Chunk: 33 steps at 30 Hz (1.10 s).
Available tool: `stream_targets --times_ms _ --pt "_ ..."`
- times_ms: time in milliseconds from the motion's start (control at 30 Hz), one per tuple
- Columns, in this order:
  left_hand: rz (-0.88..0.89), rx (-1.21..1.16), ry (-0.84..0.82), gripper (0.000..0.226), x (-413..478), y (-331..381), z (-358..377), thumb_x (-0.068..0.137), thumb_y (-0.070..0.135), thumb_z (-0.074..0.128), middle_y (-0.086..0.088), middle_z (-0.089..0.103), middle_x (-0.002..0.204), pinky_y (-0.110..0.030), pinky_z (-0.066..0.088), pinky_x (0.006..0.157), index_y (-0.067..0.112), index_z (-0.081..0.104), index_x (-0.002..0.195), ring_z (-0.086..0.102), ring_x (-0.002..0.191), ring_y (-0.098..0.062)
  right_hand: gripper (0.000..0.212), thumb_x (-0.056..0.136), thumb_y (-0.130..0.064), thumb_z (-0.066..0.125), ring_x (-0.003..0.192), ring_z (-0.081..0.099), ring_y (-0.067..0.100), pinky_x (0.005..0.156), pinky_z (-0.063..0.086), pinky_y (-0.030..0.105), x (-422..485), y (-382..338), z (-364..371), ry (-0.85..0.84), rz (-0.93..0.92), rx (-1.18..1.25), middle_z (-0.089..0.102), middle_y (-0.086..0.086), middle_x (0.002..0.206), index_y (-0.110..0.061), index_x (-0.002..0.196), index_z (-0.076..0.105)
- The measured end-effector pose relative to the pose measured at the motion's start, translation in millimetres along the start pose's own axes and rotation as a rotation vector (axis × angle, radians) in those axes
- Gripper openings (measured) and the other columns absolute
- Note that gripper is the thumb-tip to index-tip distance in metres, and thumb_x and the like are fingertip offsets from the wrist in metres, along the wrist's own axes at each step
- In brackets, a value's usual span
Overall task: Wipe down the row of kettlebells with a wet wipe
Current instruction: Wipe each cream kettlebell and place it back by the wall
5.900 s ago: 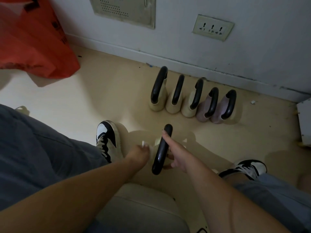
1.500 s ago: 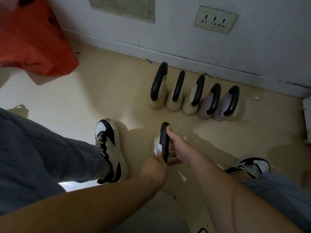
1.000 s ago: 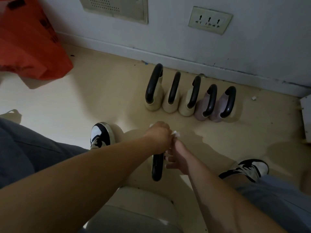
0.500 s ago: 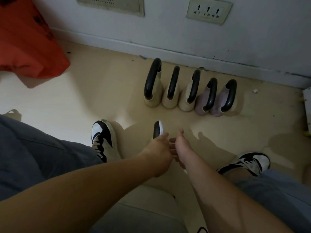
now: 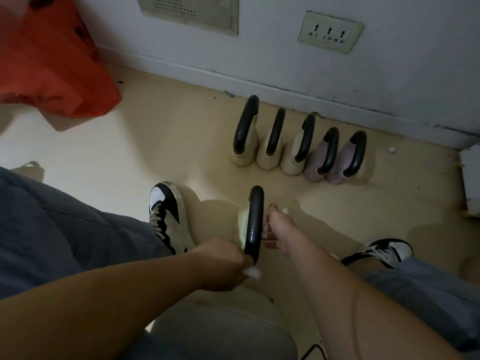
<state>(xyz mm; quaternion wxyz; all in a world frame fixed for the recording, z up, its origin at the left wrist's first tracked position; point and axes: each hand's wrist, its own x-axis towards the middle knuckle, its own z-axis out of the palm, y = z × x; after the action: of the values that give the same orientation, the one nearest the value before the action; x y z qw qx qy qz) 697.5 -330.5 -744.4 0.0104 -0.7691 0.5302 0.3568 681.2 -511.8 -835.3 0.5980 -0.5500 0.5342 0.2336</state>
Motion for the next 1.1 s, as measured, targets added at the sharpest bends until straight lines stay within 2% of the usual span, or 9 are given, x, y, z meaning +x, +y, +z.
stream_targets --times_ms 67,167,333,467,600,733,800,933,1100 --pt "-0.318 -0.202 0.094 0.042 7 -5 0 0.104 0.052 0.024 -0.005 0.064 0.095 -0.034 0.049 0.079 0.029 0.056 0.121 0.063 0.098 -0.027 0.063 0.099 -0.067 0.03 0.086 0.066 0.028 0.076 0.053 0.038 0 -2 0 -0.016 0.007 0.003 0.066 0.008 0.094 -0.014 0.108 0.064" --pt "-0.697 -0.799 0.262 0.055 24 -1 12 0.107 0.045 0.018 -0.017 0.064 0.123 -0.032 0.047 0.092 0.014 0.056 0.133 0.06 0.112 -0.032 0.066 0.098 -0.068 0.03 0.091 0.067 0.029 0.081 0.054 0.041 -1 0 -1 -0.046 0.02 0.017 0.068 0.009 0.102 -0.013 0.104 0.066" --pt "-0.931 -1.51 0.232 0.056 42 25 17 0.103 0.053 0.027 -0.015 0.065 0.114 -0.039 0.058 0.083 0.014 0.055 0.131 0.065 0.097 -0.029 0.069 0.101 -0.065 0.026 0.1 0.068 0.031 0.083 0.054 0.042 -2 1 -5 -0.064 0.043 0.012 0.07 0.011 0.107 -0.01 0.11 0.067" --pt "-0.942 -1.422 0.162 0.053 44 16 -7 0.107 0.041 0.029 -0.025 0.065 0.11 -0.048 0.059 0.079 -0.003 0.054 0.124 0.067 0.097 -0.041 0.066 0.104 -0.062 0.027 0.094 0.065 0.031 0.079 0.053 0.039 -1 1 -8 -0.06 0.048 0.051 0.066 0.013 0.107 -0.007 0.111 0.064" --pt "-0.824 -0.939 0.445 0.066 51 -13 -43 0.104 0.051 0.024 -0.017 0.069 0.092 -0.041 0.057 0.081 -0.001 0.065 0.102 0.068 0.084 -0.03 0.06 0.104 -0.061 0.03 0.107 0.067 0.035 0.089 0.054 0.044 -3 -4 -5 -0.034 0.024 0.067 0.07 0.015 0.115 -0.012 0.111 0.064" --pt "-0.784 -0.961 0.671 0.067 50 -35 -47 0.102 0.056 0.022 -0.012 0.069 0.097 -0.04 0.053 0.088 0.006 0.067 0.105 0.065 0.092 -0.028 0.061 0.102 -0.063 0.034 0.098 0.069 0.032 0.09 0.057 0.044 -2 -12 -2 0.055 -0.034 0.106 0.072 0.012 0.107 -0.012 0.108 0.067" --pt "-0.78 -1.126 0.581 0.069 53 -30 -32 0.102 0.058 0.023 -0.015 0.069 0.106 -0.045 0.053 0.093 0.006 0.066 0.115 0.065 0.096 -0.029 0.061 0.101 -0.065 0.036 0.097 0.07 0.033 0.088 0.058 0.043 -1 -15 -1 0.047 -0.042 0.135 0.074 0.012 0.105 -0.013 0.109 0.066" --pt "-0.778 -1.836 0.314 0.052 64 4 -27 0.104 0.054 0.03 -0.021 0.074 0.099 -0.047 0.056 0.091 0.014 0.058 0.12 0.071 0.091 -0.034 0.056 0.099 -0.06 0.042 0.098 0.071 0.034 0.095 0.058 0.051 -3 -16 -3 0.06 -0.029 0.091 0.076 0.014 0.105 -0.012 0.104 0.07" --pt "-0.803 -1.947 0.338 0.053 67 16 -53 0.107 0.044 0.029 -0.013 0.071 0.063 -0.033 0.053 0.068 0.008 0.064 0.094 0.067 0.073 -0.027 0.056 0.106 -0.057 0.037 0.095 0.072 0.029 0.097 0.057 0.044 -18 -19 -2 -0.044 0.038 0.105 0.076 0.01 0.093 -0.015 0.097 0.072"
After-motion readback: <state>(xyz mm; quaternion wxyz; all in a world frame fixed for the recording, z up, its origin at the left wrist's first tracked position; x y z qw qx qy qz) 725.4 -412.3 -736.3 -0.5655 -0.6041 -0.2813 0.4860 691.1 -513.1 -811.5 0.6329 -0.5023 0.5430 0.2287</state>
